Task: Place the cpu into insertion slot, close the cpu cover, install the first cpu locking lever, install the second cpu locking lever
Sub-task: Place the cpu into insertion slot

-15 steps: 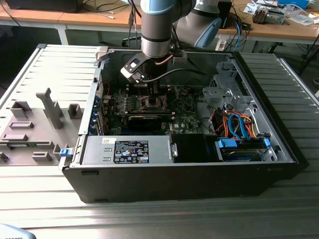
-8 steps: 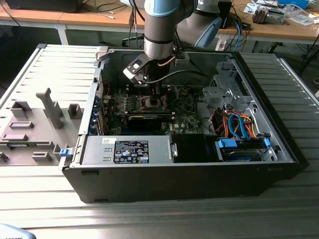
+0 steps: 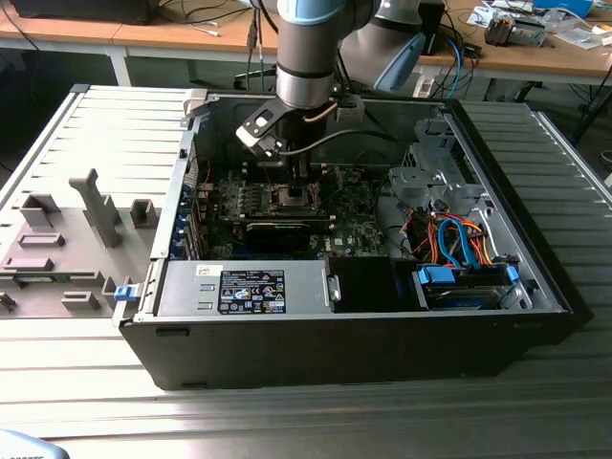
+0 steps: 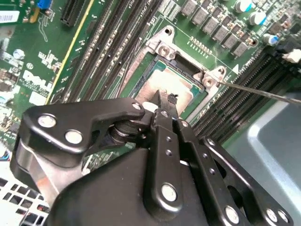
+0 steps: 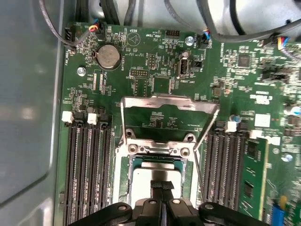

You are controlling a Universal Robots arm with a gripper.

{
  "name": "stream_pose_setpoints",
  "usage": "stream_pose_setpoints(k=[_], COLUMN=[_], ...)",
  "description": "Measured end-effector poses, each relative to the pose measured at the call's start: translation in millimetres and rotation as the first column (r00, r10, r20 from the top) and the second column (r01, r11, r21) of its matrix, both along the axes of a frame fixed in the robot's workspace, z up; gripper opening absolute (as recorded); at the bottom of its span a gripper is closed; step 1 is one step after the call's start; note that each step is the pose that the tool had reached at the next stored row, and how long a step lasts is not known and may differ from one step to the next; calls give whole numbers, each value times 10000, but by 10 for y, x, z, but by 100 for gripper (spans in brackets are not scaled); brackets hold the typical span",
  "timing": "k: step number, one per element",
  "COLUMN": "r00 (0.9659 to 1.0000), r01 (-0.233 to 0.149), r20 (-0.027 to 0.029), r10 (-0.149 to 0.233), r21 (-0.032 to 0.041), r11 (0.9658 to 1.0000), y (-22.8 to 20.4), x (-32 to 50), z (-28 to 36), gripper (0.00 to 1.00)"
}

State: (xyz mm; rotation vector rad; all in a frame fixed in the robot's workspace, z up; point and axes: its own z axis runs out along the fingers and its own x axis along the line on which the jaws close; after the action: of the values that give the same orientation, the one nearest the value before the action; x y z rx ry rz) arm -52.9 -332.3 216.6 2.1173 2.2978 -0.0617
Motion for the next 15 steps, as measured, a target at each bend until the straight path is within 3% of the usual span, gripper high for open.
stream_pose_setpoints(k=[8, 12, 15], r00=[9999, 9999, 9999], r01=[123, 144, 149], r20=[-1, -1, -1], r10=[-123, -144, -149], r21=[-1, -2, -1], r11=[9999, 9999, 9999], y=[0, 0, 0], x=[2, 2, 2], z=[240, 414, 510], gripper=[11, 11, 11])
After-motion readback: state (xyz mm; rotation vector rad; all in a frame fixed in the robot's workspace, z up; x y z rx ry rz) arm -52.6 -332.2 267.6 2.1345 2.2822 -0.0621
